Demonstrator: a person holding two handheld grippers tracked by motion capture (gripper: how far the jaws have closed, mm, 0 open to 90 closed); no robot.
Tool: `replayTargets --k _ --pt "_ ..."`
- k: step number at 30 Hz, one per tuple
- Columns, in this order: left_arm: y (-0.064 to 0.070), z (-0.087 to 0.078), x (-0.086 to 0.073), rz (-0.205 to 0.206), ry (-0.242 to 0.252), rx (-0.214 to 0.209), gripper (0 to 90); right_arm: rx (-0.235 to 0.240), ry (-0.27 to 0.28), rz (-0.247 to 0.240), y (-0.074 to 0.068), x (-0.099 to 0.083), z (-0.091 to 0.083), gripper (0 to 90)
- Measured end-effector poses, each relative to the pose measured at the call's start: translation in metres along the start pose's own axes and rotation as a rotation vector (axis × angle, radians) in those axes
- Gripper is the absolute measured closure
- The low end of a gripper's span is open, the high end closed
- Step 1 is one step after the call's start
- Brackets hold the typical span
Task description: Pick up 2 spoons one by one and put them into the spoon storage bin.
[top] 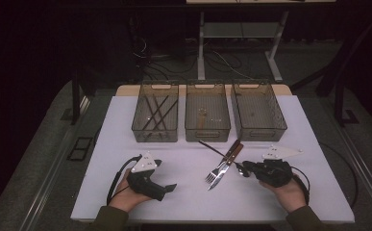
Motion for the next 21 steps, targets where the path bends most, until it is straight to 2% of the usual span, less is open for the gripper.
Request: replayTargets --k 15,21 --pt "0.000 0.001 0.000 -0.011 0.009 -0.006 0.0 -0.051 0.071 0.048 0.019 0.015 -0.008 88.2" --pt "0.002 0.001 0.001 -0.016 0.017 -0.009 0.0 -0.069 0.089 0.044 0.022 0.025 -0.004 88.2"
Point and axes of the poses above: each handheld gripper's, and its own axes: z roughly forward along the jaws, x roughly out of its top, y roughly to its right, the point moved 1 cm from there along z, roughly forward along the jaws, and after that the axes turned 8 degrees about -z, right-handed, at the moved point
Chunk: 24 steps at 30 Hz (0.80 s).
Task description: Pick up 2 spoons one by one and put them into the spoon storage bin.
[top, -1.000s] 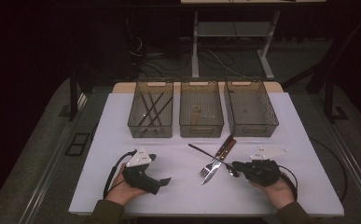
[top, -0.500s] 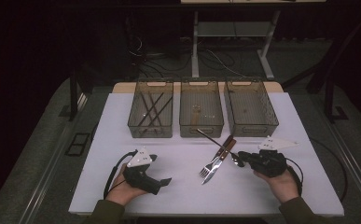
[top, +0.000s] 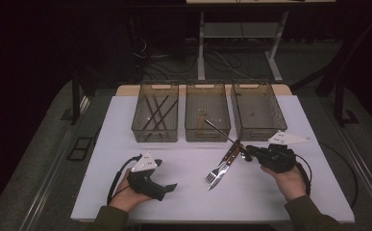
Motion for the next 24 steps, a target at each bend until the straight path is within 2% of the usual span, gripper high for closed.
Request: replayTargets --k 5,10,24 --pt "0.001 -0.002 0.001 0.006 0.015 -0.008 0.0 -0.013 0.017 -0.005 0.002 0.009 0.005 88.2" --pt "0.001 -0.002 0.001 0.010 0.009 -0.011 0.0 -0.028 0.018 -0.014 0.003 0.017 0.013 88.2" --pt "0.002 -0.001 0.002 0.014 0.014 -0.023 0.0 -0.050 0.041 0.021 0.011 0.033 0.031 88.2"
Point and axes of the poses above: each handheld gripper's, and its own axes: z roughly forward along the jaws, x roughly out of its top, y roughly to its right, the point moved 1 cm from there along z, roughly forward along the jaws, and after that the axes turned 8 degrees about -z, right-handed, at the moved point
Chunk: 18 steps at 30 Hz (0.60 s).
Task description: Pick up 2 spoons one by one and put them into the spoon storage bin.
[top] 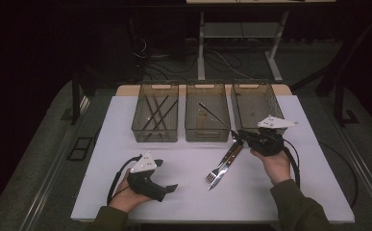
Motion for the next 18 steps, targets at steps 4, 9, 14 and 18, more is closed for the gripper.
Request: replayTargets --k 4,9,14,18 --pt "0.000 0.000 0.000 0.000 0.000 -0.003 0.0 -0.012 0.005 0.000 0.002 0.004 0.004 88.2" --pt "0.001 0.001 0.000 -0.007 0.002 -0.006 0.0 -0.020 0.011 0.003 0.005 0.009 0.011 88.2" --pt "0.000 0.000 0.000 -0.008 0.002 -0.007 0.0 -0.020 0.019 0.011 0.006 0.015 0.019 88.2" --pt "0.000 0.000 0.000 -0.008 0.002 -0.007 0.0 -0.021 0.020 0.018 0.007 0.019 0.026 88.2"
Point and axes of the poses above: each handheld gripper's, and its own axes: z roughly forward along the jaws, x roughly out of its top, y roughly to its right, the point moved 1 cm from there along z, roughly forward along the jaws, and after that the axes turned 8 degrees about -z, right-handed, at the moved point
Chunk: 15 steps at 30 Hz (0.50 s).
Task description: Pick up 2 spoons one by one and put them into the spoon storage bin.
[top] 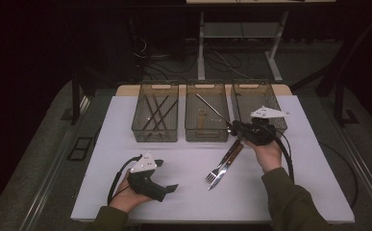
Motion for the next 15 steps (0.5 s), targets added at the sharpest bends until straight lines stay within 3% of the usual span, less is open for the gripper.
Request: replayTargets --k 15 --pt "0.001 0.000 0.000 -0.003 0.001 -0.002 0.0 -0.032 -0.032 -0.002 0.004 0.018 0.026 88.2"
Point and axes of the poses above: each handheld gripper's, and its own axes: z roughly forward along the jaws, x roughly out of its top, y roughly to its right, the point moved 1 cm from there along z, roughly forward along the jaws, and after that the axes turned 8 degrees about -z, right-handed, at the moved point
